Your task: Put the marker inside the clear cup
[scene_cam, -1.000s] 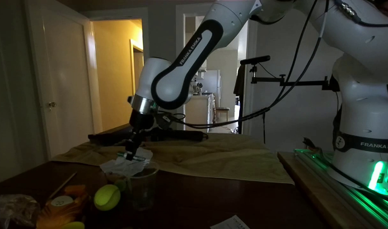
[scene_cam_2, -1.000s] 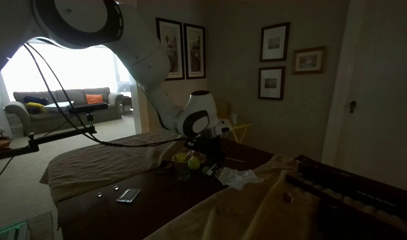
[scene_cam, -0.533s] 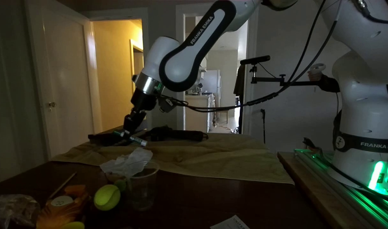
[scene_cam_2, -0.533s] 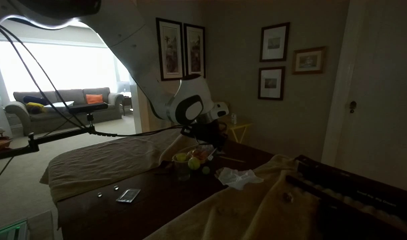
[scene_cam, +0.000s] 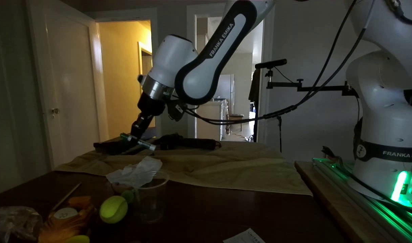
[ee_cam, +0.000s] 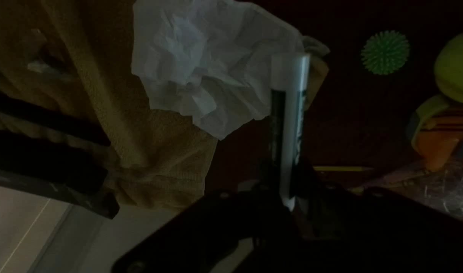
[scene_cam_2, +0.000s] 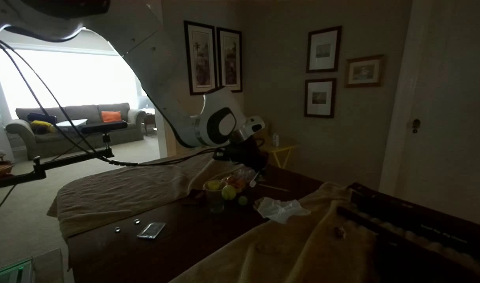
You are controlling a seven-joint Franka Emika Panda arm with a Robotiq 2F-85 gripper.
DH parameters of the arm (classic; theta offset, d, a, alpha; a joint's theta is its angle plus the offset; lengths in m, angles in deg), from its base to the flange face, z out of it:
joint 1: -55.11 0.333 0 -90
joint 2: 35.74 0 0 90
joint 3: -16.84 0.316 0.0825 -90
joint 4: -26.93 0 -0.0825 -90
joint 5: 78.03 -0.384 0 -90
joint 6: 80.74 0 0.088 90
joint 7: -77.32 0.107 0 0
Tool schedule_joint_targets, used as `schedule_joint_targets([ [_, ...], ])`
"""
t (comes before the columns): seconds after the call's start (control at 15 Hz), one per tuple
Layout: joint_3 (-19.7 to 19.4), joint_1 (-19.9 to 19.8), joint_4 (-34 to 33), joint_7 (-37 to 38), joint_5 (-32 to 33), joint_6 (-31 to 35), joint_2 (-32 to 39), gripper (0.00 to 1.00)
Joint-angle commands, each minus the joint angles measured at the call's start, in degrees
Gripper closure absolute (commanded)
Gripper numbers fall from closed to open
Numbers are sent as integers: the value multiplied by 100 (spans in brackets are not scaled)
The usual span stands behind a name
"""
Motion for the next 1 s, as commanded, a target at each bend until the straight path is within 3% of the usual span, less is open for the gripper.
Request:
schedule_joint_targets([
  [0.0,-1080,1262,2,670,534,112,79,95],
  [0.27,-1756,2246,-7,934,562,-39,172,95],
  [0.8,-2832,3517,20,1873,818,-63,414,95],
  [0.93,-2905,3704,76,1851,721,18,424,95],
])
